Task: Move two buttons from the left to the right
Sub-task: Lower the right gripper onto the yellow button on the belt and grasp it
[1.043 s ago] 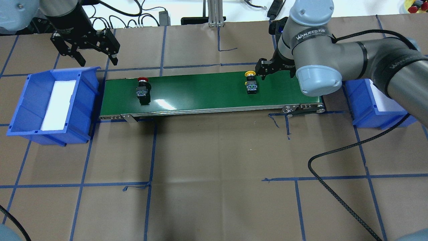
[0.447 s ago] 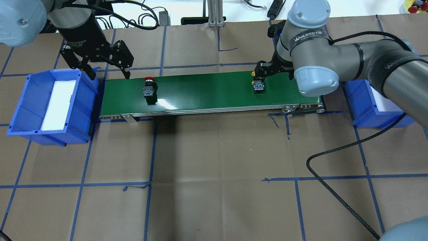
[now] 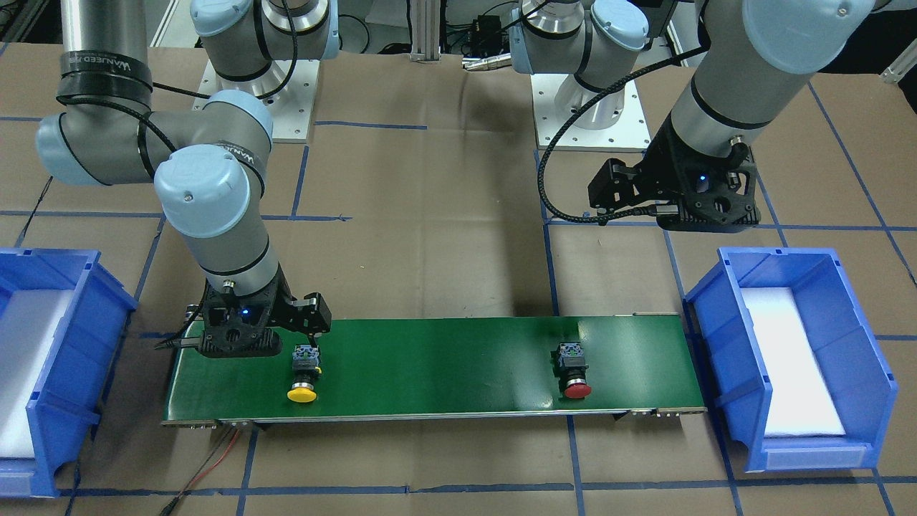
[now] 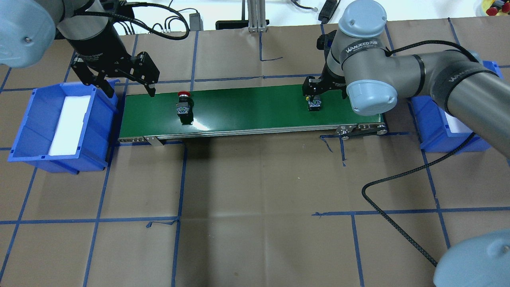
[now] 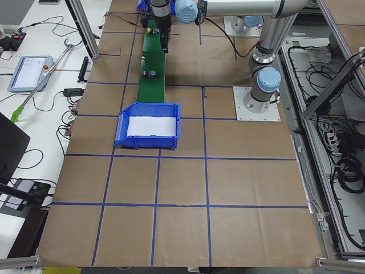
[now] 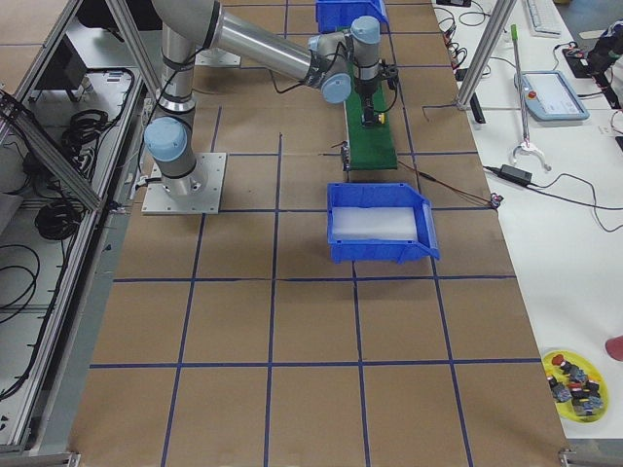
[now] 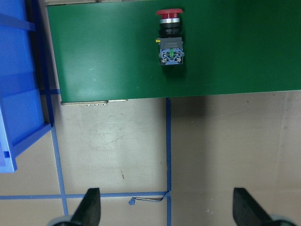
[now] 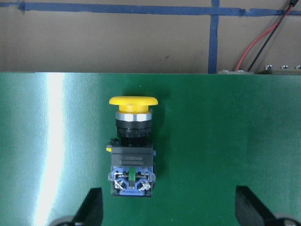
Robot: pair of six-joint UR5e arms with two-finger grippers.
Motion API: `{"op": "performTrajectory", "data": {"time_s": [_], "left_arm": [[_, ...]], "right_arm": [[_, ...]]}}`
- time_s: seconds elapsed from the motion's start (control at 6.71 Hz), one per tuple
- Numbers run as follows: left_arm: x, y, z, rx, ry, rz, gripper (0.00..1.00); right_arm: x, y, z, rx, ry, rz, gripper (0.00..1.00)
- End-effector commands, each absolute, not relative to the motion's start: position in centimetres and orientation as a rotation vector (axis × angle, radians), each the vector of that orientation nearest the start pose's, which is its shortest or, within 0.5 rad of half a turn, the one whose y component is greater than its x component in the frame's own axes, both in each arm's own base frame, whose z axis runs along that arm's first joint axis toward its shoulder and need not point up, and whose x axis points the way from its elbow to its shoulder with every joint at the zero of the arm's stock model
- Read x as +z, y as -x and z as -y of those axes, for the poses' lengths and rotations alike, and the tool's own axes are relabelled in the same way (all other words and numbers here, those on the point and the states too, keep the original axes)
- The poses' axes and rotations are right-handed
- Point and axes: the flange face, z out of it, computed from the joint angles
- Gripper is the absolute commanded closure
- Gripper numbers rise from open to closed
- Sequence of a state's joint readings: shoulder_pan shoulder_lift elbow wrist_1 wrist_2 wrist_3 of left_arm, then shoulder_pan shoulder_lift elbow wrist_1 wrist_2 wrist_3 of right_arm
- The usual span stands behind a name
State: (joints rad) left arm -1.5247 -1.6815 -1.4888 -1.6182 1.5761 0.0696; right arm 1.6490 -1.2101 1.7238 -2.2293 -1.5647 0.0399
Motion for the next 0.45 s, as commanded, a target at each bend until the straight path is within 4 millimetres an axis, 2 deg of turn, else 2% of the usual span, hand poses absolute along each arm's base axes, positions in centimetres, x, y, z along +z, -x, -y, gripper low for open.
{"op": "performTrajectory", "data": {"time_s": [0.0, 0.3], "left_arm": [[46.8, 10.8, 53.8, 0.111, -0.032, -3.137, 0.0], [46.7, 10.8, 53.8, 0.113, -0.034, -3.137, 0.0]], "right_arm": [[26.3, -18.1, 60.1, -0.212, 0.06, -3.12, 0.0], [24.6, -18.2, 60.6, -0.205, 0.06, -3.12, 0.0]]}}
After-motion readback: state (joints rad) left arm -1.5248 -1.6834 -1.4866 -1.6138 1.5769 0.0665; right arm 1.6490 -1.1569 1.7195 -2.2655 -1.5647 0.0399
